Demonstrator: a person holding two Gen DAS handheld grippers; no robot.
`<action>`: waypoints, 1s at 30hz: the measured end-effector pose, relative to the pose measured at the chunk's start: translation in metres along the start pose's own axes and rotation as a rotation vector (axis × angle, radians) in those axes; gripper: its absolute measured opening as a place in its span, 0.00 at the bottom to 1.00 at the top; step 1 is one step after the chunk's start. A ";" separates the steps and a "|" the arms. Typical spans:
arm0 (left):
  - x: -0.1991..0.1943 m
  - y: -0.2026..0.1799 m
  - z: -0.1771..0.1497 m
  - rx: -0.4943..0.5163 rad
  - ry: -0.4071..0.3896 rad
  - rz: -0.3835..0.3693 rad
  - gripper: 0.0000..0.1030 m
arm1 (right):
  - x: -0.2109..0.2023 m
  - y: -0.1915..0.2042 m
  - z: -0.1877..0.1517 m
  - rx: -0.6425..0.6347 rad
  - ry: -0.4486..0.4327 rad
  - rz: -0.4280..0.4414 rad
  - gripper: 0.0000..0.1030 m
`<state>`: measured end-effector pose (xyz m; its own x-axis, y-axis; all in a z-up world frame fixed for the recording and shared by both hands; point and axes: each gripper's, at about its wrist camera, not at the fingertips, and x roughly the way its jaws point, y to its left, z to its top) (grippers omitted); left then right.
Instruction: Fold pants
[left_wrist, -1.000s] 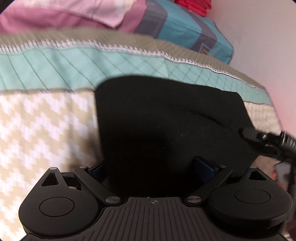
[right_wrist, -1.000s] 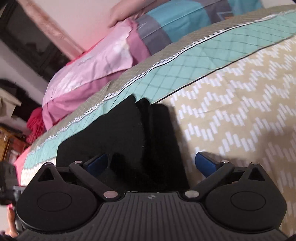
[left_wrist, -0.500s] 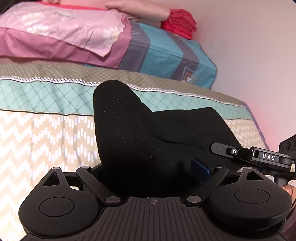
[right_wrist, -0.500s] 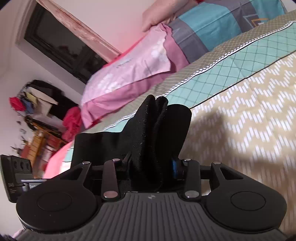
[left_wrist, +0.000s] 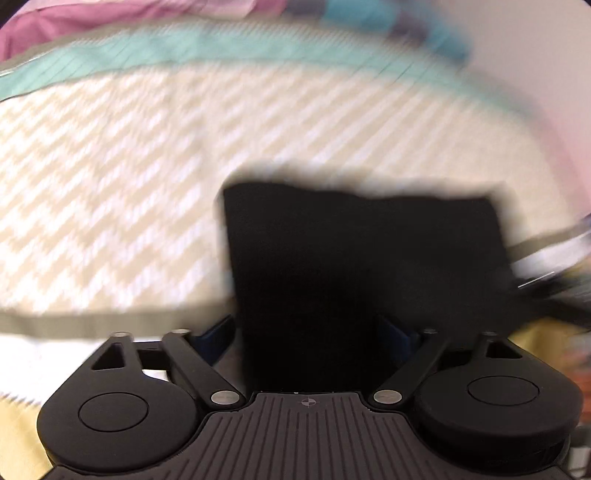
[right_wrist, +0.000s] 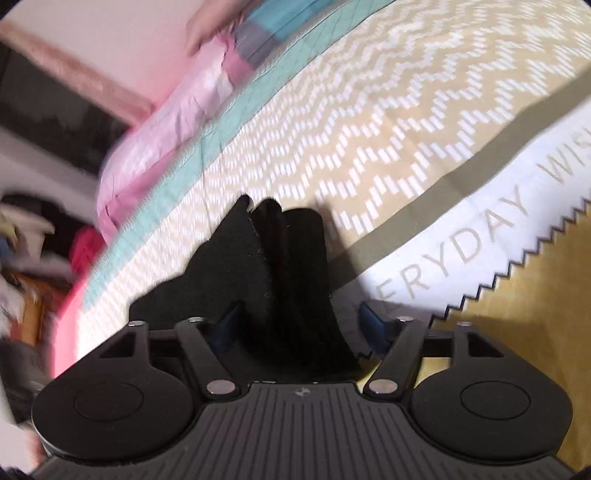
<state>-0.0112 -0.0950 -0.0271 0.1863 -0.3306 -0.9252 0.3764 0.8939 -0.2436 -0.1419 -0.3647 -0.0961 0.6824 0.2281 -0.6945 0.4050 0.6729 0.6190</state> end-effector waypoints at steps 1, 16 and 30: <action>-0.002 0.002 -0.002 -0.022 -0.018 -0.015 1.00 | -0.004 0.005 -0.001 -0.010 -0.021 -0.030 0.76; -0.071 0.011 -0.038 0.052 -0.115 0.111 1.00 | -0.044 -0.011 -0.030 -0.028 -0.062 -0.156 0.86; -0.089 0.001 -0.081 0.031 -0.070 0.310 1.00 | -0.049 0.040 -0.084 -0.266 0.000 -0.394 0.89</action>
<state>-0.1011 -0.0403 0.0310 0.3582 -0.0652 -0.9314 0.3196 0.9458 0.0567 -0.2104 -0.2893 -0.0681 0.5078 -0.0809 -0.8577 0.4630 0.8652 0.1925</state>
